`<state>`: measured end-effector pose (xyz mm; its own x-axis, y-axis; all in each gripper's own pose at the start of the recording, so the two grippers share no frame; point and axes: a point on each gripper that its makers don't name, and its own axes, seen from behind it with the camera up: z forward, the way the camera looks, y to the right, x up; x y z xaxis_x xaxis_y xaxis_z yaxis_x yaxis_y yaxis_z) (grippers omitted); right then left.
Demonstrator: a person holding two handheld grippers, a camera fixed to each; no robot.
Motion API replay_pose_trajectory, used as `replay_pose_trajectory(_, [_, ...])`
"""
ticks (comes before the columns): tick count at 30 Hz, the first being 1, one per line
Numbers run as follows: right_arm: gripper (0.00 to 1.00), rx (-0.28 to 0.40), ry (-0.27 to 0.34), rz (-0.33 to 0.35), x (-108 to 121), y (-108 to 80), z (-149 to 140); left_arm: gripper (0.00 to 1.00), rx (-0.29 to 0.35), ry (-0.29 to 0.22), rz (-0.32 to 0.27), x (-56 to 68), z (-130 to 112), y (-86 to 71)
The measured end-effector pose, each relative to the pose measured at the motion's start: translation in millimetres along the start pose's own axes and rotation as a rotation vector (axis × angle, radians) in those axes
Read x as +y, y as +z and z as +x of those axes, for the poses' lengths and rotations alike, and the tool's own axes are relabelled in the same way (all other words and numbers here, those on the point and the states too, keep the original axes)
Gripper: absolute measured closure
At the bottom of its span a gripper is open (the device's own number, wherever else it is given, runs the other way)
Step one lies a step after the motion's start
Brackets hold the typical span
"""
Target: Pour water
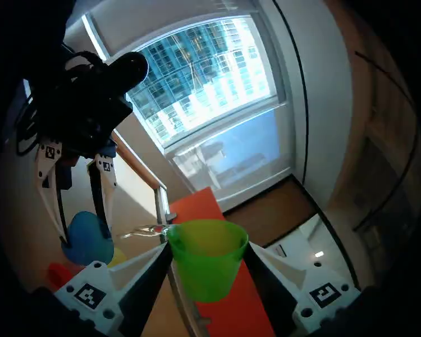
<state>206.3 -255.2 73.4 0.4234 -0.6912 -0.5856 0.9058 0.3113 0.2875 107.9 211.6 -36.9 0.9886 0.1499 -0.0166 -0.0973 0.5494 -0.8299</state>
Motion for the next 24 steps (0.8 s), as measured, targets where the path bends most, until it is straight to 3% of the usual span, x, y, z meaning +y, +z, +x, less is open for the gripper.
replay_pose_trajectory(24, [0.10,-0.005,-0.111,-0.028,12,3.7,2,0.13,0.004,0.003,-0.005,2.1,0,-1.7])
